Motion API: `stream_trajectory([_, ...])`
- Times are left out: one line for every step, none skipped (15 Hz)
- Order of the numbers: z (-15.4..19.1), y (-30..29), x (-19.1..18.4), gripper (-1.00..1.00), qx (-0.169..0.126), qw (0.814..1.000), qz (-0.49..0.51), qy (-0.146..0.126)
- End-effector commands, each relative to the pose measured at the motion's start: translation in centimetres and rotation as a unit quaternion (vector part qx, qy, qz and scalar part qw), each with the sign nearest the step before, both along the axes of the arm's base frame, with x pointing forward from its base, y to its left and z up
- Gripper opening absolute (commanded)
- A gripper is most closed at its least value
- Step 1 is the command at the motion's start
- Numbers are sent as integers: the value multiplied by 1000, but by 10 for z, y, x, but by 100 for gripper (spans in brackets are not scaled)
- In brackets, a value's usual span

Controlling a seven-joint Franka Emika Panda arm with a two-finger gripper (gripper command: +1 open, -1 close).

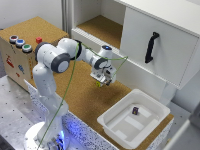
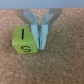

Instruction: Slide left yellow red block

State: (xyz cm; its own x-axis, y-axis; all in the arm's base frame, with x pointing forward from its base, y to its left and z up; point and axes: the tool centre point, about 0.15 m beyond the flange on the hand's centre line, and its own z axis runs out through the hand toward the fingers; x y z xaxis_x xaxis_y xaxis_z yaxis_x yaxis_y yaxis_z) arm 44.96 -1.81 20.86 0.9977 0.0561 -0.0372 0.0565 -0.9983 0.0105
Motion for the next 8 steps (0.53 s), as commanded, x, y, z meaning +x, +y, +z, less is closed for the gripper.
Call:
stream_trajectory([15,32,-3,-100,-39,998,-16,46])
stream_trajectory([15,37,-3,-100,-45,997,-19,53])
stream_trajectory([13,42,-2,-100,-49,997,-24,62])
stream_trajectory([13,47,-2,-100,-43,997,-23,61])
stream_trajectory([12,54,-1,-100,-47,997,-23,58])
stream_trajectory([11,59,0,-100,-45,997,-25,58])
stream_trajectory([9,68,1,-100,-38,997,-26,58])
stream_trajectory([7,76,1,-100,-32,997,-24,59])
